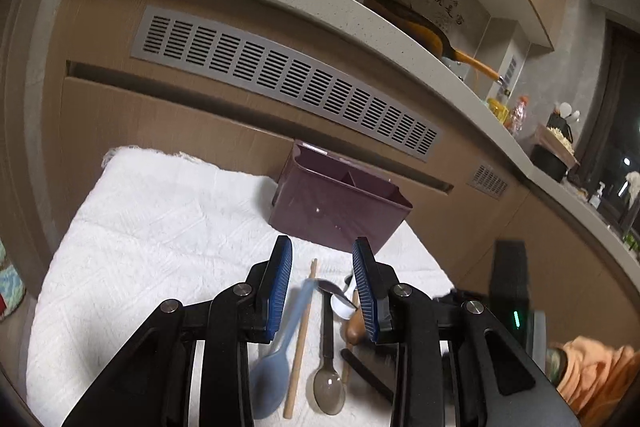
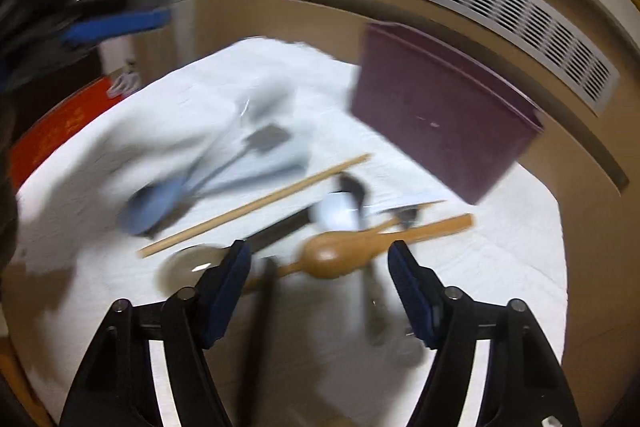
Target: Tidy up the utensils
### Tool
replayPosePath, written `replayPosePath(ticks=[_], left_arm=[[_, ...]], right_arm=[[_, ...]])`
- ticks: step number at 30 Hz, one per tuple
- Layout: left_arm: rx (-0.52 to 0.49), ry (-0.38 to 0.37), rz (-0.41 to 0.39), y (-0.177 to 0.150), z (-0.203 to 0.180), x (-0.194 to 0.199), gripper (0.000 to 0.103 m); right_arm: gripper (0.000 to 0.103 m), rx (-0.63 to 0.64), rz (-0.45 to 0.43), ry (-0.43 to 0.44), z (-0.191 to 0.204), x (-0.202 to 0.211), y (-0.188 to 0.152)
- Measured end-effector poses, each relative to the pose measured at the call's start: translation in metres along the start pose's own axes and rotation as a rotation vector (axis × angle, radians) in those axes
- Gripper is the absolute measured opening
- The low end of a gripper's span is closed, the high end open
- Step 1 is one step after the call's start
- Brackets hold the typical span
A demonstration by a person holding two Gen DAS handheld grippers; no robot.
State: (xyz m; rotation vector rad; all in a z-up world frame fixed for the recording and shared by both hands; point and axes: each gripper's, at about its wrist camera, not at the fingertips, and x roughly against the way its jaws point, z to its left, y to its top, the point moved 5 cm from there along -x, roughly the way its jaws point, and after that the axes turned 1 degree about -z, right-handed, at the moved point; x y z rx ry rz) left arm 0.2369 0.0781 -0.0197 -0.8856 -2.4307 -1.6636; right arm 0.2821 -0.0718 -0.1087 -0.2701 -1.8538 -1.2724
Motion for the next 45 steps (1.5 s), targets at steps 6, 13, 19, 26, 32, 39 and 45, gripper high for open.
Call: replayPosePath(ticks=[6,13,19,26,32,39,45], left_arm=[[0.007,0.091,0.046,-0.001,0.023,-0.002,0.032],[0.025,0.153,0.129,-0.017,0.047,-0.011,0.033],[0.026,0.153,0.195,-0.028,0.049,-0.027,0.033],[0.004,0.152,0.235,-0.034,0.045,-0.027,0.048],[-0.112,0.143,0.335,-0.044,0.025,-0.052,0.052],[-0.260,0.136,0.512,-0.045,0.013,-0.106,0.053],[-0.251,0.208,0.653,-0.049,0.022,-0.161,0.052]], right_arm=[[0.036,-0.031,0.082,0.048,-0.026,-0.036,0.020],[0.036,-0.077,0.096,0.140,-0.029,-0.066,0.040],[0.038,0.009,0.139,0.155,-0.017,-0.076,0.048],[0.036,-0.051,0.213,0.257,-0.029,-0.076,0.038],[0.003,-0.108,0.155,0.214,-0.039,-0.065,0.033],[0.003,-0.148,0.017,0.205,-0.060,-0.005,0.024],[0.003,-0.123,-0.003,0.185,-0.066,0.007,0.006]])
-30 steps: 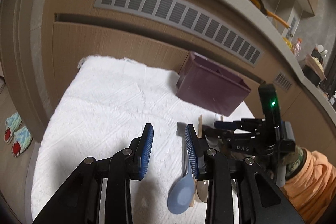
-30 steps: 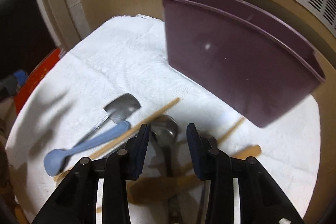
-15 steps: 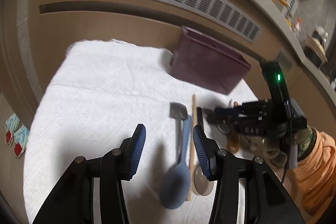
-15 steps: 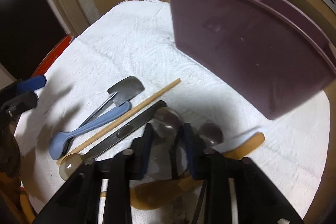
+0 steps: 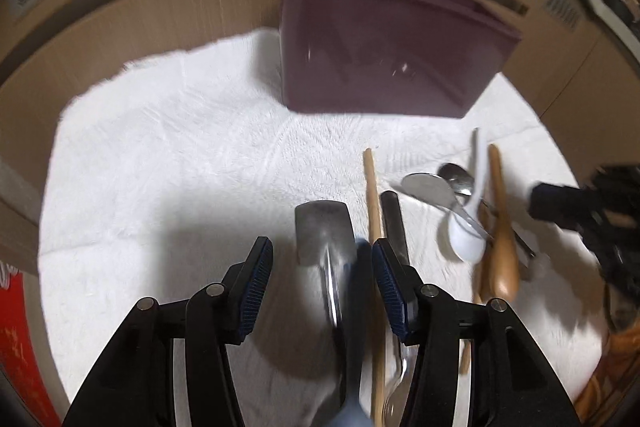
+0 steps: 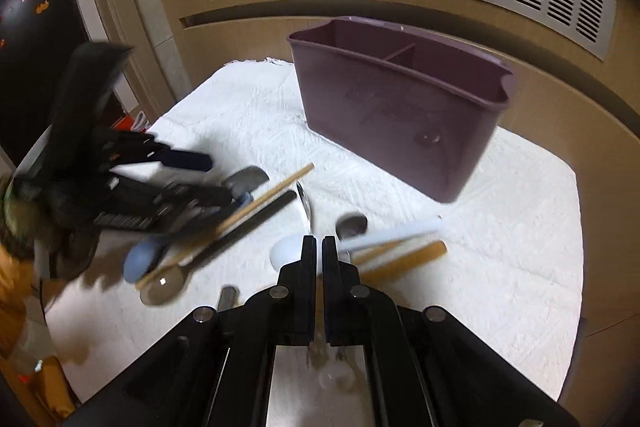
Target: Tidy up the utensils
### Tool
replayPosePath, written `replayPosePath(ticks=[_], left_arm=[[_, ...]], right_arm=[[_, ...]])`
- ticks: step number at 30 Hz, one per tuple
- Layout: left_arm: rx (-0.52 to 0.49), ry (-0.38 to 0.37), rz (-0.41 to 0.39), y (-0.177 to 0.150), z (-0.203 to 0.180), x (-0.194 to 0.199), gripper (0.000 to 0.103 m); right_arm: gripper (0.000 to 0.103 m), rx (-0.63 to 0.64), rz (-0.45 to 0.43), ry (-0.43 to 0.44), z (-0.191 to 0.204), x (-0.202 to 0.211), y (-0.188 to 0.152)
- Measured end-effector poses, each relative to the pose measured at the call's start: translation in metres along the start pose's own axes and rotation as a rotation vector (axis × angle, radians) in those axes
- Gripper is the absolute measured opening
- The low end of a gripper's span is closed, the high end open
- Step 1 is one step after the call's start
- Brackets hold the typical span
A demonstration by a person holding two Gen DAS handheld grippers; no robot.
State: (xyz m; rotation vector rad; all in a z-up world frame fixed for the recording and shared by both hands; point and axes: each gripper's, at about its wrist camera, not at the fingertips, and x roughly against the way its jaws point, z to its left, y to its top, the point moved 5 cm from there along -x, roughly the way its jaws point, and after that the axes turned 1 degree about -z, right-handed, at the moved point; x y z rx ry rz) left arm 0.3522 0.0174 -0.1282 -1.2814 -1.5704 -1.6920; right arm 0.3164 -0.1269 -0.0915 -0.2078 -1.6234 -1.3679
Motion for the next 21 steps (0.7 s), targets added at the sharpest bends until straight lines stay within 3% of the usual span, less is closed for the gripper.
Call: replayPosePath(ticks=[3,5,7,9,13,15,21], left_arm=[[-0.002,0.023,0.006,0.009,-0.004,-0.007,0.050],[-0.002,0.007,0.010,0.013,-0.008,-0.009,0.033],[-0.007,0.018,-0.001,0.015,-0.011,-0.010,0.033],[-0.020,0.050,-0.026,0.011,-0.012,-0.007,0.033],[-0.025,0.070,-0.168,-0.004,-0.015,0.025,0.033],[-0.017,0.064,-0.244,-0.010,-0.015,0.047,0.033],[0.037,0.053,-0.372,-0.031,0.002,0.092,0.033]], right_arm=[[0.003,0.035,-0.030,-0.048,-0.001,0.002,-0.006],[0.004,0.045,-0.037,-0.044,0.002,-0.001,-0.008],[0.009,0.041,-0.038,-0.032,0.003,-0.002,-0.007],[0.022,0.038,-0.043,-0.031,0.002,-0.002,-0.007],[0.024,0.040,-0.034,-0.023,0.001,-0.001,-0.005],[0.030,0.053,-0.016,-0.022,0.005,-0.004,-0.005],[0.032,0.091,0.071,-0.045,0.009,0.001,-0.031]])
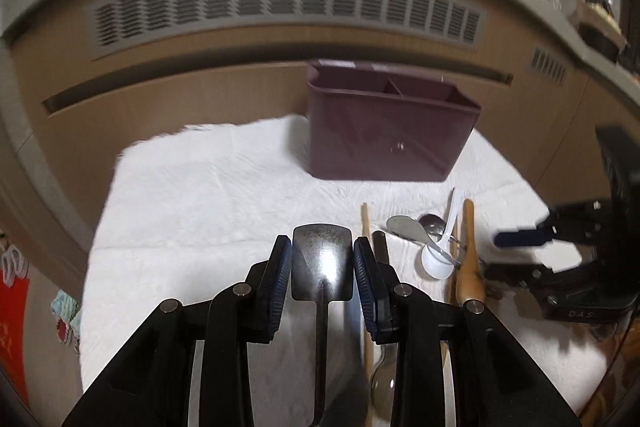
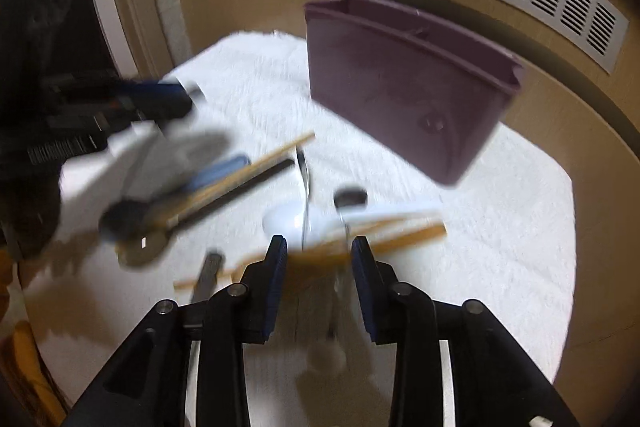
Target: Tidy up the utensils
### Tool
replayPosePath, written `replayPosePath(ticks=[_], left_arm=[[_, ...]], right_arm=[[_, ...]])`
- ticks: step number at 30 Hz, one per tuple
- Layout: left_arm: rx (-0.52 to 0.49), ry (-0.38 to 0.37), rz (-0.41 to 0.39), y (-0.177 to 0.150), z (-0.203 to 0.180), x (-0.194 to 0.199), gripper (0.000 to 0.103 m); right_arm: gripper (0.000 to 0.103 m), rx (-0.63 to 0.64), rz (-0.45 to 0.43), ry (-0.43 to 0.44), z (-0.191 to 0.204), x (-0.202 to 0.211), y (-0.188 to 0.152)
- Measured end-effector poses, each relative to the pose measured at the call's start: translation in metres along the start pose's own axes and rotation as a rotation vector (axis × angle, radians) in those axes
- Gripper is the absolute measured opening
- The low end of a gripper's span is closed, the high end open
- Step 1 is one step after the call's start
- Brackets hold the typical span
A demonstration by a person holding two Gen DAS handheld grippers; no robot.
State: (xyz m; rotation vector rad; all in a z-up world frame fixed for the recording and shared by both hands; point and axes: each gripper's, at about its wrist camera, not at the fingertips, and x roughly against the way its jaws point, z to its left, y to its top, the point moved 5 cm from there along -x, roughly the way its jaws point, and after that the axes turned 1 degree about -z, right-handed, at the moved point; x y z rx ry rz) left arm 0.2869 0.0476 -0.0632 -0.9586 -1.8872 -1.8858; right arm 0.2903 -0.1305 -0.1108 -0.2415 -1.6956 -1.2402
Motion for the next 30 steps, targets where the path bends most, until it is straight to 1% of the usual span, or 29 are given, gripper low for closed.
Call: replayPosePath(ticks=[4,6,9,11,13,14,16,17,20,23,26,27,30], left_arm=[[0.029,-0.030,-0.026,-0.002,0.004,0.010,0.033],[0.035,-0.039,-0.031,-0.004,0.002,0.010,0.033],[0.037,-0.038,-0.037,-0.003,0.001,0.013,0.033],[0.043,-0.033,-0.042,-0.003,0.002,0.018,0.033],[0.051,-0.027,-0.046,-0.004,0.002,0.023,0.033],[0.055,-0.023,-0.047,-0.004,0.002,0.025,0.033],[0.058,-0.019,-0.052,-0.006,0.002,0.030,0.033],[0.055,-0.019,-0.054,-0.006,0.001,0.032,0.033],[0.059,-0.023,-0.048,-0.007,-0.001,0.030,0.033],[0.065,-0.030,-0.041,-0.006,-0.003,0.029,0.033],[0.067,-0.028,-0.039,-0.006,-0.005,0.032,0.033],[0.066,-0.023,-0.043,-0.006,-0.006,0.035,0.033],[0.070,-0.018,-0.058,-0.008,-0.007,0.048,0.033]], right_arm=[[0.033,-0.044,0.056,-0.005,0.004,0.010,-0.040],[0.033,-0.049,0.047,-0.020,0.009,0.014,-0.050],[0.033,-0.070,0.003,-0.023,0.010,0.016,-0.049],[0.033,-0.079,-0.034,-0.044,0.008,0.015,-0.042],[0.033,-0.064,-0.090,-0.042,0.011,0.018,-0.033],[0.033,-0.054,-0.096,-0.044,0.012,0.018,-0.030],[0.033,-0.041,-0.099,-0.057,0.012,0.018,-0.030],[0.033,-0.048,-0.086,-0.058,0.010,0.017,-0.033],[0.033,-0.070,-0.046,-0.100,0.001,0.010,-0.042],[0.033,-0.096,-0.050,-0.097,-0.004,0.004,-0.044],[0.021,-0.092,-0.032,-0.103,-0.003,-0.001,-0.042],[0.021,-0.088,-0.032,-0.106,-0.002,0.001,-0.041],[0.020,-0.068,-0.076,-0.147,0.002,0.022,-0.037]])
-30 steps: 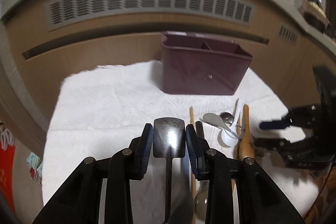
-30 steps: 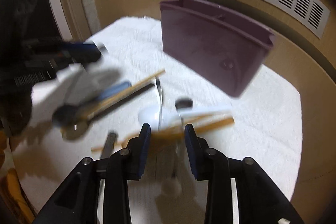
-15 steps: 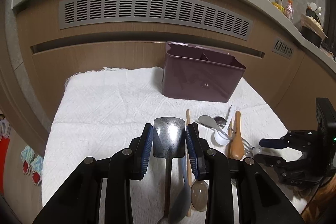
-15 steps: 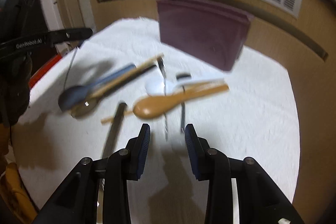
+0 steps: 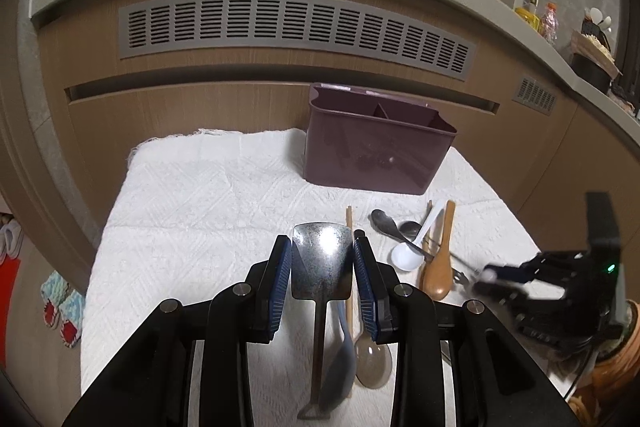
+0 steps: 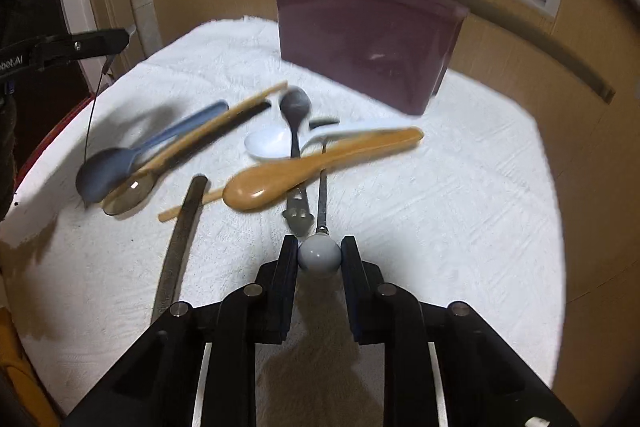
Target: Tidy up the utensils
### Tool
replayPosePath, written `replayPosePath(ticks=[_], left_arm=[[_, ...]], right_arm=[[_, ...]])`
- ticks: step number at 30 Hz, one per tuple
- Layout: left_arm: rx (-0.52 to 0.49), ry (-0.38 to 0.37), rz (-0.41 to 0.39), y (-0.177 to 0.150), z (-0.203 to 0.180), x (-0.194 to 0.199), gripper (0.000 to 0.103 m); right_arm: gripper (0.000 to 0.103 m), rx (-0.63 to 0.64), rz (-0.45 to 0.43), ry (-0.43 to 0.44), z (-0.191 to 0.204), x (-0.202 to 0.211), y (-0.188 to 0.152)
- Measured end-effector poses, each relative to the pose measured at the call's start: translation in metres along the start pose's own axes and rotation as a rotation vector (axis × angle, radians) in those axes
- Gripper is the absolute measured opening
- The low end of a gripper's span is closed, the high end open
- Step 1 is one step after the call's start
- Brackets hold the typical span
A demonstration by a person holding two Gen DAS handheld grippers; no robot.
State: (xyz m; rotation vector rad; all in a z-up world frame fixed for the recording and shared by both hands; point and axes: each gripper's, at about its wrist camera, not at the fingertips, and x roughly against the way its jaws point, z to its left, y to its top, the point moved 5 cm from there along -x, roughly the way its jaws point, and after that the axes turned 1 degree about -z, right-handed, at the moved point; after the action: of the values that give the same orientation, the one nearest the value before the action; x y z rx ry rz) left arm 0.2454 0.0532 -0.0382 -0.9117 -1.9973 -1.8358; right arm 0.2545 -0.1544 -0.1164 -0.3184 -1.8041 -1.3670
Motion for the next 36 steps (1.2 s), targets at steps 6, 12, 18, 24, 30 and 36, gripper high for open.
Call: replayPosePath(ticks=[6,12,18,24,30,36], left_arm=[[-0.004,-0.018,-0.047,0.002,-0.012,0.031,0.033],[-0.031,-0.034,-0.138,0.013,-0.037,0.071,0.028],[-0.064,-0.022,-0.202,0.030,-0.050,0.096,0.023],[-0.148,-0.049,-0.014,-0.002,-0.052,0.068,0.060],[-0.007,-0.036,0.168,-0.043,-0.040,0.021,0.063],[0.018,-0.039,0.272,-0.062,-0.058,-0.037,0.062]], right_arm=[[0.020,0.004,-0.167,-0.100,-0.004,0.069,0.020],[0.020,-0.027,-0.268,-0.124,-0.006,0.117,0.031],[0.020,-0.068,-0.325,-0.091,-0.014,0.149,0.043],[0.020,-0.097,-0.315,-0.060,-0.016,0.155,0.029],[0.020,-0.101,-0.306,-0.054,-0.013,0.147,0.019],[0.020,-0.076,-0.301,-0.045,-0.003,0.134,0.013]])
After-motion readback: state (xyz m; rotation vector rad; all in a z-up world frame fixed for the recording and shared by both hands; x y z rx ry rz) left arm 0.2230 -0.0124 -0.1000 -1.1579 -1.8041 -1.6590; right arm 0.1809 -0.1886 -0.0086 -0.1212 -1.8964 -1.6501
